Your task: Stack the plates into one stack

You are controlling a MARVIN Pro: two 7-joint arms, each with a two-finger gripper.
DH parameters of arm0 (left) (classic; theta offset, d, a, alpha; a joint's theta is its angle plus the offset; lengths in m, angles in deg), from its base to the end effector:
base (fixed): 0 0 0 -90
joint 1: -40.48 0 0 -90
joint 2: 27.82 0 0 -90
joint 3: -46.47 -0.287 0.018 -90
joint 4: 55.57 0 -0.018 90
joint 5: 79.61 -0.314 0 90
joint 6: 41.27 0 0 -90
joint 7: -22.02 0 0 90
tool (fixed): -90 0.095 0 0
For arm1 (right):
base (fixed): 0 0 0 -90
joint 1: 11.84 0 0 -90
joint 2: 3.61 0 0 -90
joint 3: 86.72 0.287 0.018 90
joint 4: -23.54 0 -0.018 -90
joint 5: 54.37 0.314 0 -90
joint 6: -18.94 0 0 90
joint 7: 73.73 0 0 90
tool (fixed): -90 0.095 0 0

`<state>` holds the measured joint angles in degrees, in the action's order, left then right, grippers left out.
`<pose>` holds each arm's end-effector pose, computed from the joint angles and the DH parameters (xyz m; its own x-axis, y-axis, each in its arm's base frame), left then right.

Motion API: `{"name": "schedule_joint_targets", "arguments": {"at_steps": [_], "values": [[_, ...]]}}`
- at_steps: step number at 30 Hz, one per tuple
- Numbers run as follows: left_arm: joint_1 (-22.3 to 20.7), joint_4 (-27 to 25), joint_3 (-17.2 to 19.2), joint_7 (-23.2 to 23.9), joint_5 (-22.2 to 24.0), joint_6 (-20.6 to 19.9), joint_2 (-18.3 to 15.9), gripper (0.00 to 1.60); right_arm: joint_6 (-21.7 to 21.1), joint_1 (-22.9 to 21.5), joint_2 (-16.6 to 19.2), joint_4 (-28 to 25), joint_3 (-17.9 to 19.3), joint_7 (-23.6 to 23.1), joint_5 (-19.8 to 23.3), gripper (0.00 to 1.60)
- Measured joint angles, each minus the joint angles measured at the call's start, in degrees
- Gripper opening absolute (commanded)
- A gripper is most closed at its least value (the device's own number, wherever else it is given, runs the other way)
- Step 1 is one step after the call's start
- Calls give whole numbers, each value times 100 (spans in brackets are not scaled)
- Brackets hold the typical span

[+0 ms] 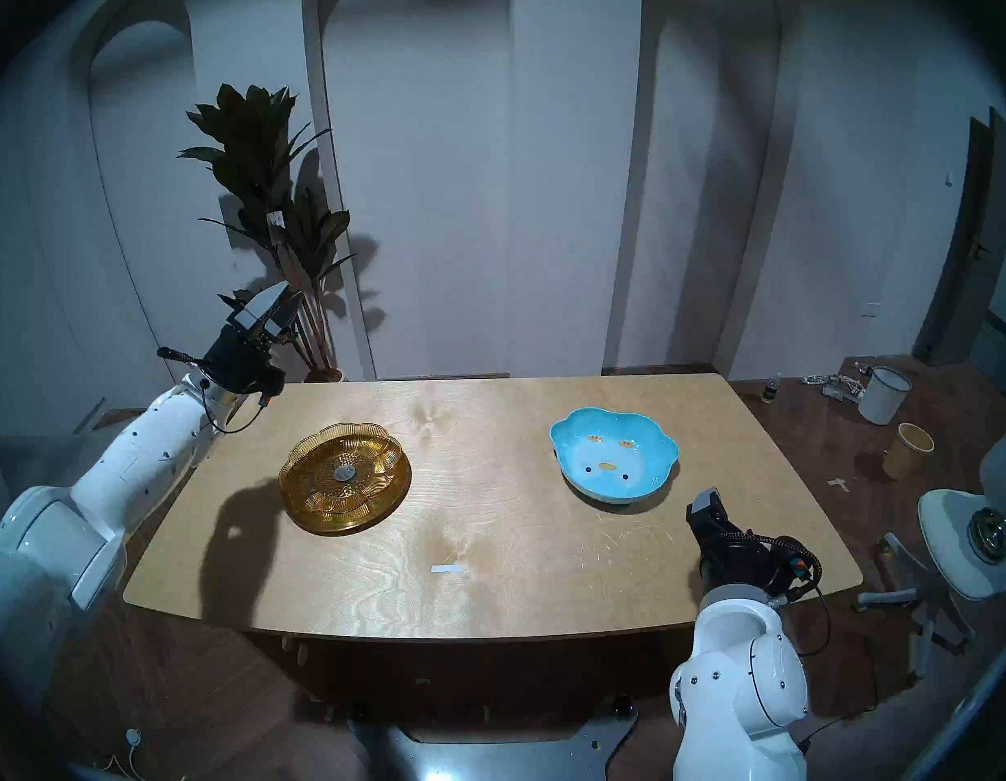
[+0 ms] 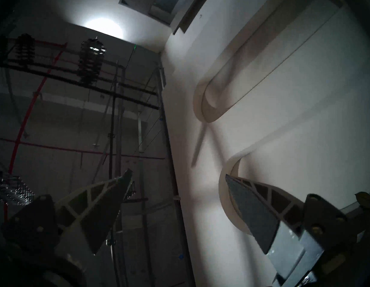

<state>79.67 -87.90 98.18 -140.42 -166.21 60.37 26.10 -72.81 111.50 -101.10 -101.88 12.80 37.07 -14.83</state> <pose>0.5408 0.1847 -0.1755 -0.2046 -0.7094 -0.6744 0.7826 0.2953 -0.5481 0.2480 -0.0731 -0.2802 -0.1235 -0.6372 0.7607 -0.4834 -0.6309 -0.6069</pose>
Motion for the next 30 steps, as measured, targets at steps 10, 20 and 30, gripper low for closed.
{"name": "schedule_joint_targets", "arguments": {"at_steps": [10,20,30], "values": [[-461,132,-202,865,-588,475,-191,160,7,-579,53,590,245,351,710,160],[-924,539,-185,1347,-717,1172,-116,160,68,-1141,235,693,-83,557,1701,160],[-1301,1038,-197,1545,-798,1712,79,160,340,-1351,350,623,-483,735,2380,160]]}}
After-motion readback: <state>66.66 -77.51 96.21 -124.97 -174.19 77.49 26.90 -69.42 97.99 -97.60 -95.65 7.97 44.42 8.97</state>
